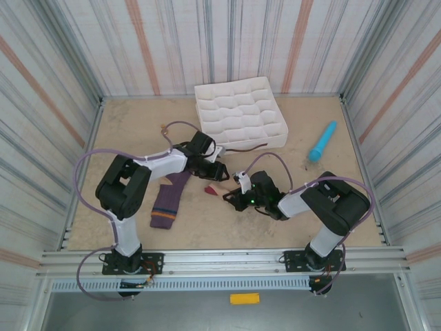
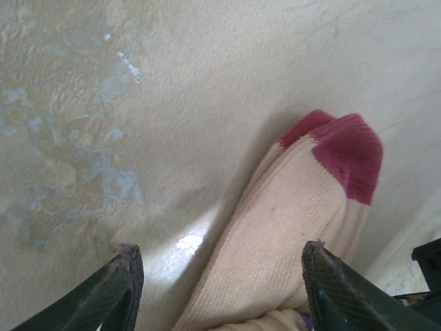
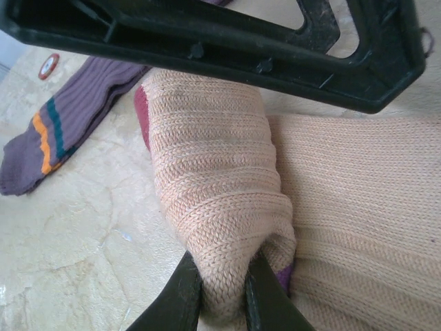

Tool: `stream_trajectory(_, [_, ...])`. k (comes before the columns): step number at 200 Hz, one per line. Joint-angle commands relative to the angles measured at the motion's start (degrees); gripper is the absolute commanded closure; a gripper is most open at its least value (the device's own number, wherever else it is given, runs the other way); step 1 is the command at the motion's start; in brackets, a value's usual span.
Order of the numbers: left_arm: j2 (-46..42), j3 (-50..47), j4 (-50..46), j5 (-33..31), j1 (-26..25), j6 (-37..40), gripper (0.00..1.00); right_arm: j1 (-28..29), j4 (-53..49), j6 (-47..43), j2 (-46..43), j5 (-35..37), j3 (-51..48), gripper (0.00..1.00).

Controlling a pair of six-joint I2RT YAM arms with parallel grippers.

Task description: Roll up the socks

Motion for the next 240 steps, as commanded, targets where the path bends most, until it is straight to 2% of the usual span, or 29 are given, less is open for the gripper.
stream_trajectory(1, [-0.3, 0.1, -2.2, 1.7, -0.8, 1.3, 0.37, 0.8, -11.7, -1.3, 2.8, 2.9, -2.4, 1.00])
stream_trajectory(61, [7.5, 0.9, -1.1, 3.2, -4.3, -1.1, 0.42, 1.1, -12.5, -1.7, 1.9, 3.5, -2.5, 1.00])
stream_trajectory(93, [8.9, -0.8, 1.7, 2.6, -6.2, -3.3, 0.49, 1.2, -12.6, -1.8, 1.9, 3.7, -2.5, 1.00])
stream_trajectory(105, [9.3, -1.4, 2.5, 2.1, -6.3, -4.4, 0.56, 1.2, -12.5, -1.9, 1.8, 4.0, -2.6, 1.00])
stream_trajectory(142, [9.6, -1.1, 1.0, -2.7, -6.0, -6.1, 0.89, 1.3, -13.2, -2.0, 1.1, 4.5, -2.3, 1.00])
stream_trajectory(166, [9.1, -0.7, 0.1, -4.4, -4.7, -7.0, 1.00, 1.4, -14.7, -2.3, -0.8, 5.1, -2.3, 1.00])
stream_trajectory(223, [5.3, -2.9, 0.6, -7.9, -0.6, -9.7, 1.00, 1.7, -19.2, -2.2, -5.6, 5.6, -2.0, 1.00])
stream_trajectory(240, [4.8, -3.5, 1.0, -8.2, 0.3, -10.1, 1.00, 1.1, -19.7, -1.7, -4.8, 3.1, -1.4, 1.00])
